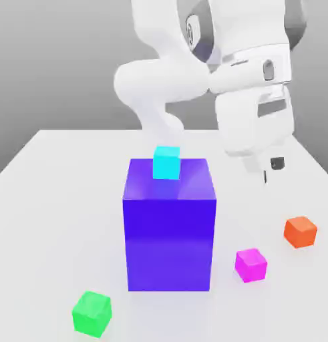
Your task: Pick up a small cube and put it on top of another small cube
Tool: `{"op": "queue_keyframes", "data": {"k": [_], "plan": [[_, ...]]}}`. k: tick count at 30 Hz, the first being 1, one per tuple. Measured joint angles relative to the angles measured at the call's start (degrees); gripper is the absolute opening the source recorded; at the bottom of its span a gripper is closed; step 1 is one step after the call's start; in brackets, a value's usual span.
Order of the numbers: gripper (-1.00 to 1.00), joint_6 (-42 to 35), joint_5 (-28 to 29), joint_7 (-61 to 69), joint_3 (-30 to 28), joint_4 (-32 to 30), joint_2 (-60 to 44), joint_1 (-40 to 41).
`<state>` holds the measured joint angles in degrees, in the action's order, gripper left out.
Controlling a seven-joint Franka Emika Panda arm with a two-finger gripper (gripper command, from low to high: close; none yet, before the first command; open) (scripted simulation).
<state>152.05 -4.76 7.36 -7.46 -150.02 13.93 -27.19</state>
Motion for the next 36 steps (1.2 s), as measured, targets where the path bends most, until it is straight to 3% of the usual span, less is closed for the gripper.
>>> {"op": "queue_keyframes", "data": {"k": [6,11,17,18,25,32,36], "plan": [[0.00,5.93,-0.30,14.63,1.28,-5.30,-9.15,-4.59],[0.00,11.10,2.92,23.75,2.48,-9.39,-16.67,-7.53],[0.00,20.68,1.15,26.90,4.88,-7.92,-28.63,-5.64],[-1.00,22.22,0.61,27.28,5.56,-7.58,-30.56,-5.10],[-1.00,22.40,0.59,27.31,5.77,-7.50,-30.96,-4.89],[-1.00,12.37,3.98,25.26,3.86,-9.57,-18.75,-6.45],[-1.00,9.13,4.86,26.32,3.61,-4.03,-20.07,-6.28]]}}
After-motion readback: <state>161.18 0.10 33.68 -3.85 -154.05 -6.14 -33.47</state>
